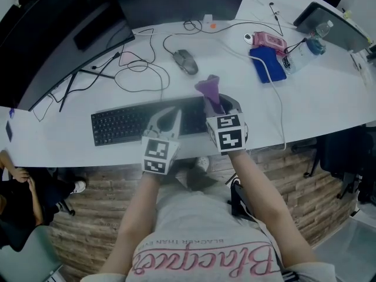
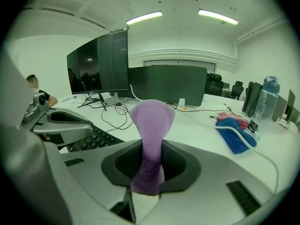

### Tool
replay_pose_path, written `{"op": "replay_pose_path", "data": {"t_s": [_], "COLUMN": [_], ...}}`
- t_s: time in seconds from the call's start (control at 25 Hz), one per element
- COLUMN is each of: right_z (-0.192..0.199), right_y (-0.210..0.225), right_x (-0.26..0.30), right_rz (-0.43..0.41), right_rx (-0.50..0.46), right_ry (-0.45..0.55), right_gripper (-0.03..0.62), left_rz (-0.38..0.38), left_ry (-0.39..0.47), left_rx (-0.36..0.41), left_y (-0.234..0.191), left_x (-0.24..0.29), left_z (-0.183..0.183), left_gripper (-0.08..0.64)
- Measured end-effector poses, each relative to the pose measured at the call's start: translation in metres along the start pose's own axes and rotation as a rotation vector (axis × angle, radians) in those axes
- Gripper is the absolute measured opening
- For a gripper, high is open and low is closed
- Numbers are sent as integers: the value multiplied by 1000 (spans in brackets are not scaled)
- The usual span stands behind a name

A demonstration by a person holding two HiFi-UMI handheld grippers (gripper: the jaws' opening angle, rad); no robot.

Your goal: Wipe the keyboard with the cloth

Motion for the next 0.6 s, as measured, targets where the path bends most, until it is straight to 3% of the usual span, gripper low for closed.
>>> {"op": "replay_pose_path", "data": {"t_s": [0.28,0.6], "right_z": [-17,-43], "right_y": [-15,-57], "right_x": [-34,-57], "right_rz": [15,-24], "right_rx": [3,27], "right_ry": [49,92], "right_gripper": [91,91], "left_rz": [0,-4], "left_ry": [41,91], "left_rx": [19,53], "left_y": [-5,-25], "left_x": [-27,-69], "left_z": [-10,-21], "left_gripper": [8,8]}}
Point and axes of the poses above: the fingertips, and each gripper's own axes: x forward along the fingers, y to its right, z out of its underside, the point moved 9 cm from there along -x, backward along the fingers, and after that the axes turned 12 degrees about -x, right-handed, at the moved point
